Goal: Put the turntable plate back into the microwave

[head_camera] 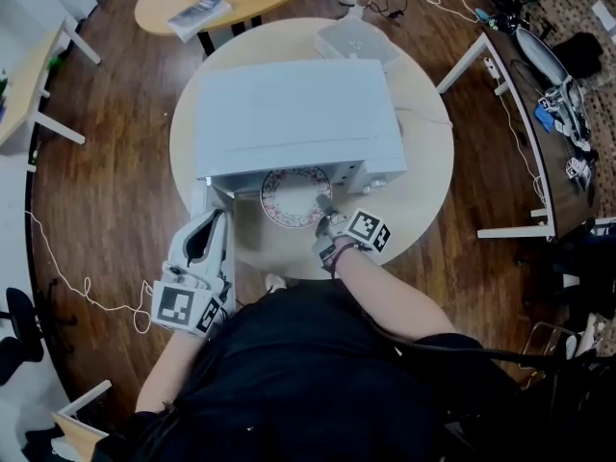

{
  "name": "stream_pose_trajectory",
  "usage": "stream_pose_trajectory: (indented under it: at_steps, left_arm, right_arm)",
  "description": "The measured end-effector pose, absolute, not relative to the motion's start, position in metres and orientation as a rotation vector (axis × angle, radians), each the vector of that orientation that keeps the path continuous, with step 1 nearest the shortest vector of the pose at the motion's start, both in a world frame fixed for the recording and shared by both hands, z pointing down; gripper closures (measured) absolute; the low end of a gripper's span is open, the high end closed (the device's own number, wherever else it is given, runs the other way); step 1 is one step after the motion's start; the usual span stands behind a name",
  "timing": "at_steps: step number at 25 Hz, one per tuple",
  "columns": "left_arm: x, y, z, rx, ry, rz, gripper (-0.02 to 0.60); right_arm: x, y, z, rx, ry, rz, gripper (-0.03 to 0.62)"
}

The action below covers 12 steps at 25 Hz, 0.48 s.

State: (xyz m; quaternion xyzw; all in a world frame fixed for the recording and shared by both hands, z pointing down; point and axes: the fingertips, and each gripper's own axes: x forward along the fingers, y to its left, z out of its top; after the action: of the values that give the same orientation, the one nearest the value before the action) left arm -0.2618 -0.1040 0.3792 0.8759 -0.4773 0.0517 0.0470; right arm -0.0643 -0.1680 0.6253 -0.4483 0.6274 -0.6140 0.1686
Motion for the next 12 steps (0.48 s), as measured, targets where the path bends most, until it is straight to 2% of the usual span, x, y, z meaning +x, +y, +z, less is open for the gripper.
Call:
stream_pose_trajectory:
  at_steps: [12]
  left_arm:
    - [-0.266, -0.115, 0.382, 2.631, -1.46, 0.145, 0.575]
  right_arm:
    - [-0.078, -0.187, 0.632, -1.259, 1.786, -1.783, 0.568]
